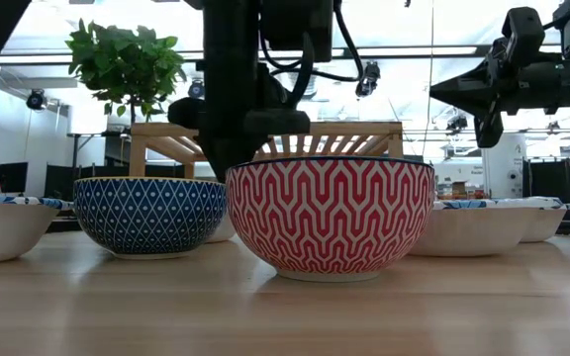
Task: Place and stack bowls onto a shelf
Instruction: Put the white blue patterned bowl on the shelf
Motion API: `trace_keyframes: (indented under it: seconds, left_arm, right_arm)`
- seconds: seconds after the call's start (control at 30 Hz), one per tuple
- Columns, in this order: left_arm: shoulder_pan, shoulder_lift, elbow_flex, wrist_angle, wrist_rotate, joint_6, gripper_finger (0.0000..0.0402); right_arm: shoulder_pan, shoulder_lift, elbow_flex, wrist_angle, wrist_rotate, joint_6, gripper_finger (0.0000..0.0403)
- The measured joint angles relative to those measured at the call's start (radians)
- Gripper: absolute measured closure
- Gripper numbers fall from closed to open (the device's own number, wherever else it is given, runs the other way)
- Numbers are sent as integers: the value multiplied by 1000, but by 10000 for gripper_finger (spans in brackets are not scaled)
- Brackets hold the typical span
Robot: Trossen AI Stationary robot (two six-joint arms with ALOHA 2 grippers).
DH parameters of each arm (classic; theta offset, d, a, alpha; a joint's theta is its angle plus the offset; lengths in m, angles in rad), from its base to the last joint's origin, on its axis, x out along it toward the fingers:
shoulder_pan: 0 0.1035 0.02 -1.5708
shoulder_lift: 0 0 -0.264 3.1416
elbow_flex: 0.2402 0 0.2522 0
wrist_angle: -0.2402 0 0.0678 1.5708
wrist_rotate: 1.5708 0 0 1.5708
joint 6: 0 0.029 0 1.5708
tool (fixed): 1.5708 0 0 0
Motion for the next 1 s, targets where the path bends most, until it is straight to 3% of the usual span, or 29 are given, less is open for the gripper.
trace_keyframes:
  seconds: [0.17, 0.53, 1.0]
  left_arm:
    - [15, 0, 0, -6, 0, -10, 380]
    - [20, 0, 0, -3, -3, -9, 257]
    - [19, 4, -5, 28, -4, 5, 269]
  right_arm:
    - [0, 0, 0, 0, 0, 0, 394]
    - [0, 0, 0, 0, 1, 0, 394]
    - [0, 0, 0, 1, 1, -2, 394]
